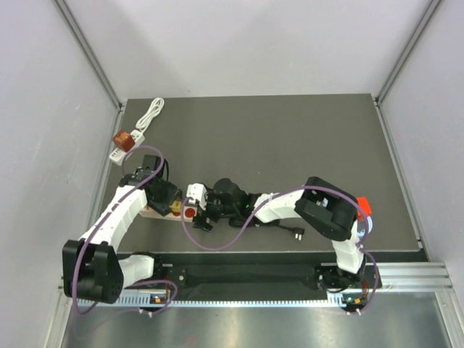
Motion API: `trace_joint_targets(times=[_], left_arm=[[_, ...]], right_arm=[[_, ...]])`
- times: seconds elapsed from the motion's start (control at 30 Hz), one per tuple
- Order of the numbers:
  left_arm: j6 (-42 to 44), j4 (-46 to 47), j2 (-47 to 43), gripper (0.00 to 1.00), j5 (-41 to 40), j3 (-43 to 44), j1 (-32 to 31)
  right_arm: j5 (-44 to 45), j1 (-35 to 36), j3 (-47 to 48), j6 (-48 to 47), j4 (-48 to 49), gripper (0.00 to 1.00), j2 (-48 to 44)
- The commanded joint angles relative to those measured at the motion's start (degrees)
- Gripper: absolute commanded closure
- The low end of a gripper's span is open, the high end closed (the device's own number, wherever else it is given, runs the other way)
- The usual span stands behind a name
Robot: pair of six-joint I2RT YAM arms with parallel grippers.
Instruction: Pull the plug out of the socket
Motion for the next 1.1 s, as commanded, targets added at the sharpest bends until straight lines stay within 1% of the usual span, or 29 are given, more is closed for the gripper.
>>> trace_joint_targets(times=[0.0, 0.2, 0.27, 0.3, 0.37, 0.47, 0.5, 0.53, 0.57, 0.63, 0.77, 0.8, 0.9, 1.07], left_arm=[[-1.36, 2.2, 1.79, 0.43, -0.63, -0.34, -0.21], [-1.01, 2.29, 1.88, 0.49, -1.94, -1.13, -0.21], [-0.31, 2.47, 2.14, 0.56, -2.03, -1.31, -0.21], [0.05, 2.38, 2.14, 0.65, -2.12, -1.4, -0.21], [1.45, 2.29, 1.79, 0.72, -2.56, -1.48, -0.21], [3.29, 1.5, -0.13, 0.89, -4.14, -2.1, -0.21], [3.74, 1.33, -0.84, 0.99, -4.58, -2.36, -0.21], [4.0, 1.15, -1.54, 1.0, -5.28, -2.97, -0.21], [4.88, 1.15, -2.85, 1.0, -5.37, -3.15, -0.21], [6.11, 1.06, -3.83, 1.0, -5.46, -3.5, -0.21], [8.91, 1.32, -7.77, 1.0, -4.06, -3.51, -0.21], [9.28, 1.32, -8.48, 1.0, -3.79, -3.51, -0.21], [11.21, 1.59, -11.3, 1.0, -1.86, -3.07, -0.21], [13.23, 2.29, -14.99, 1.0, -0.54, -2.71, -0.21]], right_arm=[[-0.64, 1.5, 4.0, -2.12, 3.93, 0.12, 1.31], [1.29, 2.21, 6.46, -1.42, 3.22, 0.16, 3.25], [2.17, 2.3, 7.17, 1.38, 1.3, 0.16, 2.64], [2.7, 2.12, 7.6, 2.35, -0.1, 0.15, 2.2], [3.32, 1.86, 8.84, 5.51, -4.66, 0.13, 0.71], [1.92, -0.5, 7.44, 11.75, -6.45, 0.1, -2.36], [0.17, -1.47, 7.0, 14.55, -6.36, 0.1, -2.9], [-3.85, -2.44, 6.82, 19.19, -6.53, 0.1, -3.25], [-5.28, -4.28, 6.99, 21.41, -7.23, 0.1, -3.61], [-8.09, -5.61, 8.21, 25.46, -8.55, 0.12, -3.87], [-10.56, -6.93, 12.43, 26.18, -13.9, 0.12, -2.21], [-11.35, -7.11, 14.79, 26.1, -16.44, 0.12, -1.51], [-15.65, -7.72, 19.02, 27.49, -19.18, 0.13, 2.1], [-22.69, -7.99, 21.49, 33.99, -16.47, 0.16, 7.01]])
